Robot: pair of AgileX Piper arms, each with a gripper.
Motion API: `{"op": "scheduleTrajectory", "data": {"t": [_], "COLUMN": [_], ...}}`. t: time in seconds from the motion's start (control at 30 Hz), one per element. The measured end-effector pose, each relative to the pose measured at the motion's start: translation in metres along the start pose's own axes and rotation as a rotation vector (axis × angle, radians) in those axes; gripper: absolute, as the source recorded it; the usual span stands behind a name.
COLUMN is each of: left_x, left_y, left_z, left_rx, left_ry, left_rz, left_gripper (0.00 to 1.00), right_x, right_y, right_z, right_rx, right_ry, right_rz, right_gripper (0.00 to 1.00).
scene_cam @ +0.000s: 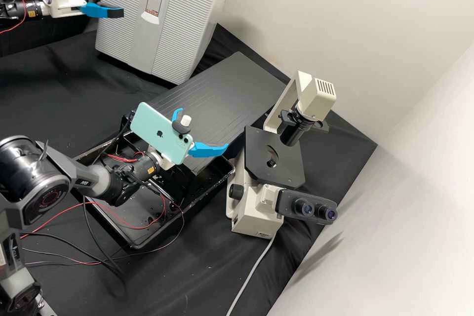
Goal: Open the incubator door
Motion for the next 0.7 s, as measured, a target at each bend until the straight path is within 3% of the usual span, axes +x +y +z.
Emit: {"op": "scheduleTrajectory", "data": {"t": [0.43,0.47,0.7], "left_x": [-0.0023,-0.0026,-0.0067], "left_y": [-0.0007,-0.0004,-0.0018], "left_z": [-0.0004,-0.001,0.0001], "left_rx": [0.007,0.008,0.002], "left_ry": [-0.008,-0.007,-0.036], "left_rz": [0.006,0.007,0.022], "left_gripper": [1.0,0.0,0.0], "right_x": [0.0,0.0,0.0], "right_y": [0.0,0.0,0.0], "right_z": [0.0,0.0,0.0], "right_rx": [0.0,0.0,0.0], "right_ry": [0.0,0.0,0.0], "right_rz": [0.0,0.0,0.0], "right_gripper": [1.0,1.0,1.0]}}
